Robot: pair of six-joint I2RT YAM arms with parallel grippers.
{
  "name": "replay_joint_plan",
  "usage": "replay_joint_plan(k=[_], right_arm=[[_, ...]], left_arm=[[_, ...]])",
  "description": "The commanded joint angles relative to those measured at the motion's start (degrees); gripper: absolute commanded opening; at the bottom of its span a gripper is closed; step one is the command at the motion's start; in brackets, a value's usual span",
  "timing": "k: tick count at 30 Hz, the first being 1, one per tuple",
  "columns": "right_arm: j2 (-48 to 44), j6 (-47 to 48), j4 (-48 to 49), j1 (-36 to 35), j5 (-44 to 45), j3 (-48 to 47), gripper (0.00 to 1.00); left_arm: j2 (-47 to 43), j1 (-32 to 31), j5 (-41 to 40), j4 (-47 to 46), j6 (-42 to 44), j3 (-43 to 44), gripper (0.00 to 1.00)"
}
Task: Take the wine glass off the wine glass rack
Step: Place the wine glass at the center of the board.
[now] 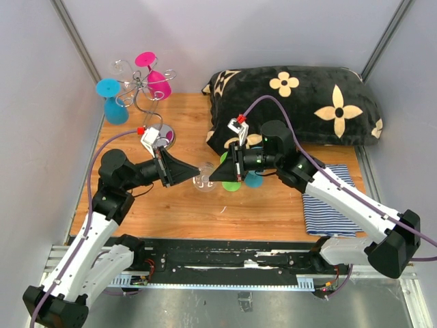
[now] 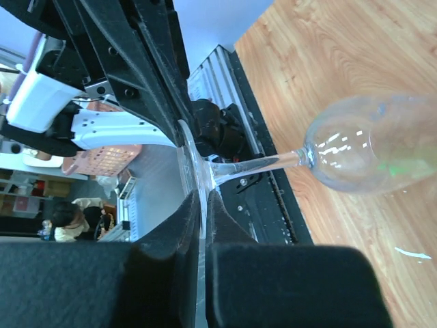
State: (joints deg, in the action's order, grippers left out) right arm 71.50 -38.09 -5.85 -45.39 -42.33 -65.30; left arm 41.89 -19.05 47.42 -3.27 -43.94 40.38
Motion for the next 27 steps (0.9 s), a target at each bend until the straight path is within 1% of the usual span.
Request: replay_joint_plan(k=[1, 2, 3, 4, 7, 9, 14, 19, 24, 27], right_arm=[[-0.2, -2.0, 6.0, -0.8, -3.6, -0.2, 0.01], [-0.3, -1.9, 6.2, -0.8, -3.3, -0.1, 0.01], [-0.5, -1.6, 6.2, -0.8, -2.7, -0.2, 0.01], [-0.7, -1.3, 6.2, -0.8, -1.8, -0.2, 0.01], [-2.0, 0.1, 6.7, -0.8, 1.0, 0.5, 0.01], [-2.6, 1.2, 6.7, -0.8, 2.3, 0.7, 0.01], [-3.7, 3.1, 6.6, -0.9, 4.8, 1.1, 0.01], [-5.0, 4.6, 7.0, -0.8, 6.9, 1.3, 0.01], [-5.8, 5.1, 7.9, -0.8, 7.1, 2.1, 0.01], [-5.9, 5.3, 8.3, -0.9, 6.4, 2.3, 0.01]], left_arm=[[-1.3, -0.5, -1.2, -0.7, 1.4, -0.4, 0.04], [-1.5, -0.5, -1.1, 0.4, 1.8, -0.4, 0.14], [-1.5, -0.5, -0.8, 1.4, 2.4, -0.4, 0.28], [-1.6, -0.5, -0.2, 2.7, 3.1, -0.3, 0.34], [-2.2, -0.5, 1.6, 6.4, 5.1, -0.2, 0.40], [-2.9, -0.5, 2.1, 7.7, 5.7, -0.1, 0.42], [-1.7, -0.7, 4.7, 4.9, 3.8, 1.1, 0.43], [0.7, -1.6, 4.9, 8.8, 6.6, 3.4, 0.44], [1.4, -4.1, 3.4, 5.6, 4.7, 2.6, 0.43], [2.1, -4.7, 1.9, 2.0, 2.9, 2.4, 0.38]])
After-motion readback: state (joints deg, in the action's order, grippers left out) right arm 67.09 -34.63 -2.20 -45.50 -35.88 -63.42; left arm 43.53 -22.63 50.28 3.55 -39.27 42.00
